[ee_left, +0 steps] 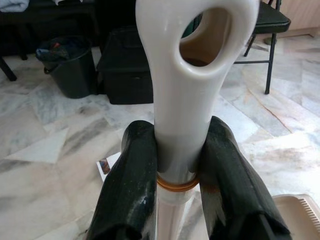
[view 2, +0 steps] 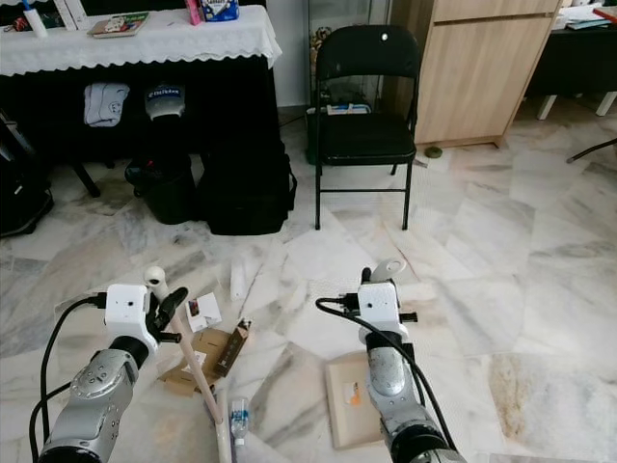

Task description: Sweep floor

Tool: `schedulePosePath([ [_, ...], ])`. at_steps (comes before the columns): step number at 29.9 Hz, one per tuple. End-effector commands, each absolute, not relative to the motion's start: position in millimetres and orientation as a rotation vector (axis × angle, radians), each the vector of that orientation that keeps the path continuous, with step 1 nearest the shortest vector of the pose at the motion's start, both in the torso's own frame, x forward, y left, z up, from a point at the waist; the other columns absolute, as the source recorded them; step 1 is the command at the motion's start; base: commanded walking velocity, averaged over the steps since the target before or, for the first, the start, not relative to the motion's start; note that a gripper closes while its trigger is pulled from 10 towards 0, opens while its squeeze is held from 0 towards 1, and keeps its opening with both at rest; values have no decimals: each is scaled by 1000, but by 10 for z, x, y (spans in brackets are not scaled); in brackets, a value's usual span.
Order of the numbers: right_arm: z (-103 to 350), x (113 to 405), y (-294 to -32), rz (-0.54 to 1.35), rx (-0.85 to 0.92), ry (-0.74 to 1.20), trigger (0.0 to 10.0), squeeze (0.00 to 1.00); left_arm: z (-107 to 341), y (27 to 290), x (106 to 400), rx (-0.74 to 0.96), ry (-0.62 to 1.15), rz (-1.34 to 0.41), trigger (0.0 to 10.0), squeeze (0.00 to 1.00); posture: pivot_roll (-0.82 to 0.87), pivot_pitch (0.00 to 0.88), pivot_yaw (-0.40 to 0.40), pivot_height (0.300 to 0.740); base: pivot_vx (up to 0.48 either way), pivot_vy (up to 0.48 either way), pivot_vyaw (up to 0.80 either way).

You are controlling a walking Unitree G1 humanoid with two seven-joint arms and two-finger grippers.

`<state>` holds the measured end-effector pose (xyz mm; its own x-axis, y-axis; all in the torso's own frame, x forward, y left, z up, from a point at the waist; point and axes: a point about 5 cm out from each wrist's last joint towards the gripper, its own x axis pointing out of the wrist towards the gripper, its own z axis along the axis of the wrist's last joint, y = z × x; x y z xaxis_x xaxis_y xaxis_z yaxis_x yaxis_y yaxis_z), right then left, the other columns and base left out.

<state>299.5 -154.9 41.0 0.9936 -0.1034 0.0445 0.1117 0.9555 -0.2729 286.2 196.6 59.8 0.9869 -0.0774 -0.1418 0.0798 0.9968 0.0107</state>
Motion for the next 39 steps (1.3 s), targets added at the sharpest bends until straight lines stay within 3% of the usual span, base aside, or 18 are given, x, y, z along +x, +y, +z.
schedulePosePath([
  [1,514,3045,-1522,-110,-260,-90,10000,0,706,1974,2904,11,93,-84,10000,0,111,31,73,740,0,0,0],
  [20,277,2955,-1636,-201,-6,82,10000,0,722,1926,2910,12,81,-105,10000,0,119,6,76,740,0,0,0],
  [39,126,2844,-1695,-186,-65,157,10000,0,715,1896,2902,-3,75,-100,10000,0,122,14,70,740,0,0,0],
])
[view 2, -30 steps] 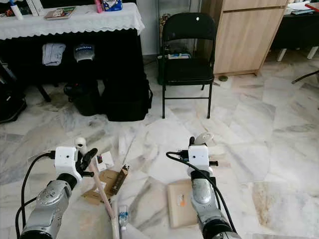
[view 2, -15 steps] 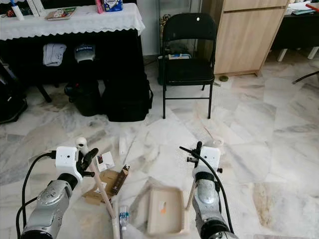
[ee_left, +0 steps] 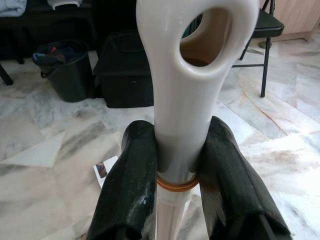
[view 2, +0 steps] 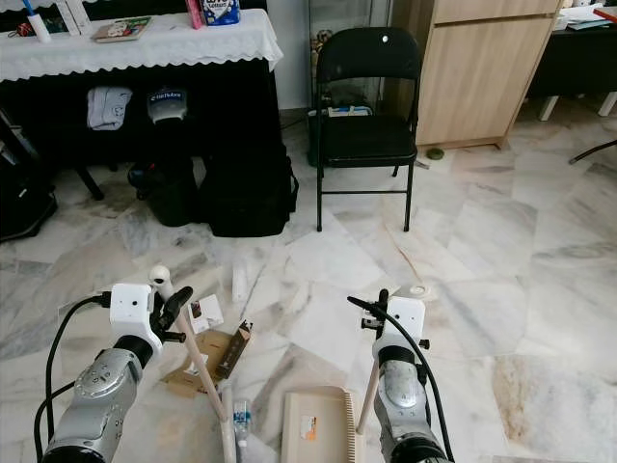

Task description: Sweep floor

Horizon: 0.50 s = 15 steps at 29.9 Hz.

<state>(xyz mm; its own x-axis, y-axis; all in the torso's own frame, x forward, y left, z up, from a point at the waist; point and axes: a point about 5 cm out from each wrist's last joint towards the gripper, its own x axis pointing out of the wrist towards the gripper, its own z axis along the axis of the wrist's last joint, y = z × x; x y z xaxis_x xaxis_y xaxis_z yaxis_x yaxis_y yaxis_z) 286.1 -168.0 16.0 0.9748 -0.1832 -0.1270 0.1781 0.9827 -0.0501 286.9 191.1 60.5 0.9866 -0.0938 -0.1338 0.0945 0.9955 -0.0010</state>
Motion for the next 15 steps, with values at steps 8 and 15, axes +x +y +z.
schedulePosePath([
  [8,261,2952,-1639,-154,-109,90,10000,0,734,1919,2903,-6,63,-83,10000,0,120,17,61,740,0,0,0],
  [15,287,2972,-1623,-149,-116,77,10000,0,740,1940,2892,-7,56,-71,10000,0,123,20,55,740,0,0,0],
])
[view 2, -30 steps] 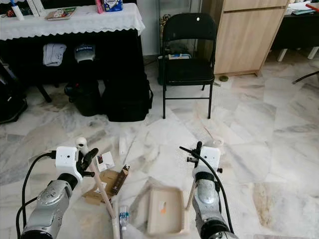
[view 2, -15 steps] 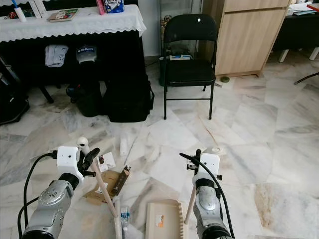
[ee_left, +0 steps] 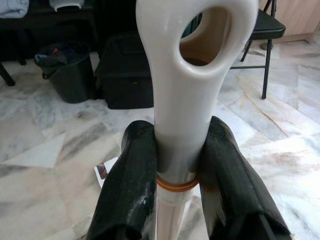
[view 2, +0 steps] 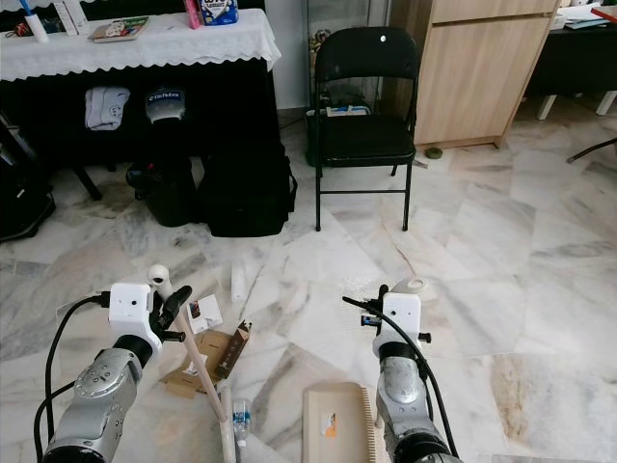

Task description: Sweep floor

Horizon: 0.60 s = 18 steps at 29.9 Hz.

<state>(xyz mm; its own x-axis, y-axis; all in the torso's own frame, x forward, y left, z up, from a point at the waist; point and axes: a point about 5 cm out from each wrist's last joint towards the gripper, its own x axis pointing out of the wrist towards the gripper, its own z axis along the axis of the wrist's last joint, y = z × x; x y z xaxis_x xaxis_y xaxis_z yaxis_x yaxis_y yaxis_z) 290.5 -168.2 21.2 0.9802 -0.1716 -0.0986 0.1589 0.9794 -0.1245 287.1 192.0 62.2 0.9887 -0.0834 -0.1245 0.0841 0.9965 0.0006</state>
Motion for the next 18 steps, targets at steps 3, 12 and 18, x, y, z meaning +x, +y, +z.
schedulePosePath([
  [3,269,2958,-1624,-149,-121,85,10000,0,734,1943,2883,-7,57,-69,10000,0,121,20,55,740,0,0,0],
  [12,201,2907,-1636,-147,-132,116,10000,0,711,1909,2882,-12,89,-132,10000,0,122,21,58,740,0,0,0],
  [18,165,2882,-1633,-146,-135,136,10000,0,693,1884,2869,-25,112,-177,10000,0,125,21,59,740,0,0,0],
])
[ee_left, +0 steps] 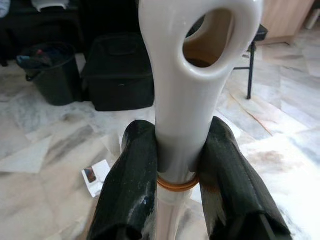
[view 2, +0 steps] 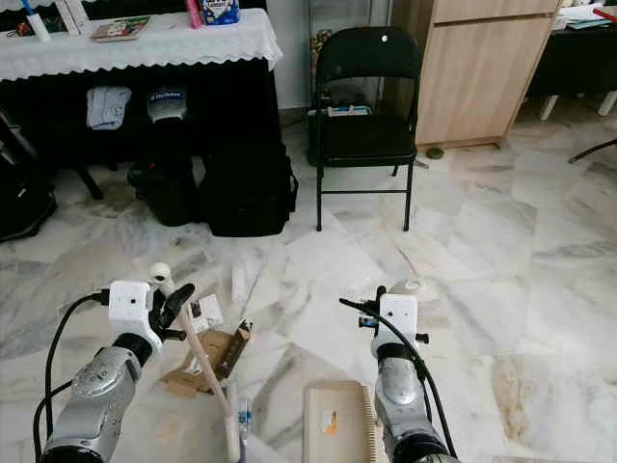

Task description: Sweep floor

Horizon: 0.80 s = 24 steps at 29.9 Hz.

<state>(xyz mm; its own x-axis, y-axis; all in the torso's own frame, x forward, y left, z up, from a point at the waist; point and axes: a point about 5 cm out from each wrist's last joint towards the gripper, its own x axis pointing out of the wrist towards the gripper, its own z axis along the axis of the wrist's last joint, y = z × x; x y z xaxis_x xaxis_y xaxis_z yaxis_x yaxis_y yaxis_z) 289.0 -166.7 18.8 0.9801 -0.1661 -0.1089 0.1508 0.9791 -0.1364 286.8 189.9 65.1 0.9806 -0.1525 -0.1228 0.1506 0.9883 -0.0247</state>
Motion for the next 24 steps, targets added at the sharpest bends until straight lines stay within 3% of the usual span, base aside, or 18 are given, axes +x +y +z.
schedulePosePath([
  [1,163,2880,-1632,-146,-136,136,10000,0,693,1882,2868,-29,112,-179,10000,0,125,21,59,740,0,0,0],
  [11,172,2889,-1640,-149,-142,133,10000,0,628,1672,2781,-231,220,-394,10000,0,123,15,56,740,0,0,0],
  [24,184,2899,-1619,-145,-142,127,10000,0,874,1615,2804,-585,173,-455,10000,0,127,12,55,740,0,0,0],
])
